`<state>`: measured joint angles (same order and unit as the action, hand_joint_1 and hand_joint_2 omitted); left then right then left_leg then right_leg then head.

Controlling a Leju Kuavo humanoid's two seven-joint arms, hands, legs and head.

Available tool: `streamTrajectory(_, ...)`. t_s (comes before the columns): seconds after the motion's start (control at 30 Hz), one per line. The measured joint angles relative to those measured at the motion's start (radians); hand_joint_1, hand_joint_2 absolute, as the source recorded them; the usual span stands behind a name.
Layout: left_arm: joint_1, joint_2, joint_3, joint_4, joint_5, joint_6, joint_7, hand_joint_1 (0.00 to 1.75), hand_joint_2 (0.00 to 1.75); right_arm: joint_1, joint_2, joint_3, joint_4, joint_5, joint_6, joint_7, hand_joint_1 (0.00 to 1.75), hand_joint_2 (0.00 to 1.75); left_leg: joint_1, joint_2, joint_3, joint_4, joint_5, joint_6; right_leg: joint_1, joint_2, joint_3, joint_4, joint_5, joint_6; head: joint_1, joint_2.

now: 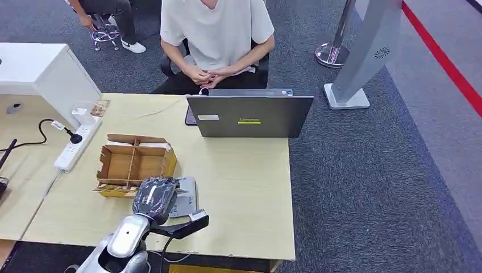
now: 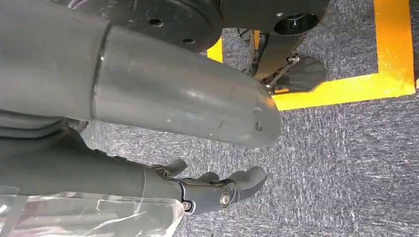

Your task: Pass the card to the sensor for recognition and then transmit it.

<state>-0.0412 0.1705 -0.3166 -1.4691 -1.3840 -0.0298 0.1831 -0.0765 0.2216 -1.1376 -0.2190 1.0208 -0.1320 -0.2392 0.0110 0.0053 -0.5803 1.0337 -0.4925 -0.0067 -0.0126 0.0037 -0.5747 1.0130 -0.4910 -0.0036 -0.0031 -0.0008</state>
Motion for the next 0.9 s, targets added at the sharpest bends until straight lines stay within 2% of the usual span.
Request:
streamTrajectory(0.2,-0.006,-0.009,0.010,0.019,0.000,-0.006,0.004,1.75,1.75,0.000,0.000,0.000,0.000,0.003,-0.002,0.000,0.00,0.00,0.000,0.000,0.000,0.000,0.000,0.000,0.000,0.000,0.000,0.000,0.000,0.000,0.000,0.000)
streamTrajectory(0.43,-0.020,-0.016,0.035,0.038,0.016,-0.086,0.022,1.75,1.75,-0.001,0.000,0.007,0.000,0.013,-0.002,0.008,0.00,0.00,0.000,0.000,0.001,0.000,0.000,0.000,0.000,0.000,0.002,0.000,0.000,0.000,0.000,0.000)
streamTrajectory(0.5,-0.021,-0.016,0.038,0.043,0.030,-0.089,0.018,1.75,1.75,-0.001,0.000,0.009,0.000,0.016,-0.002,0.009,0.00,0.00,0.000,0.000,0.002,0.000,0.000,0.000,0.000,0.000,0.002,0.000,0.000,0.000,0.000,0.000)
streamTrajectory(0.57,-0.023,-0.017,0.039,0.045,0.046,-0.060,0.007,1.75,1.75,-0.001,0.000,0.010,0.000,0.015,-0.003,0.008,0.00,0.00,0.000,0.000,0.002,0.000,0.000,0.000,0.000,0.000,0.002,0.000,0.000,0.000,0.000,0.000)
streamTrajectory(0.7,-0.030,-0.023,0.042,0.022,0.062,0.046,-0.020,1.75,1.75,0.001,0.000,0.010,0.000,0.011,-0.004,-0.003,0.00,0.00,0.000,0.000,0.002,0.000,0.001,0.000,0.000,0.000,0.002,0.000,0.000,0.000,0.000,0.000)
streamTrajectory(0.9,-0.107,-0.027,0.058,-0.080,-0.081,0.221,-0.006,1.75,1.75,0.002,0.000,0.016,0.000,0.029,-0.004,-0.018,0.00,0.00,0.000,-0.002,0.002,0.000,0.001,0.000,0.000,-0.002,0.002,0.000,0.000,0.000,0.000,0.000)
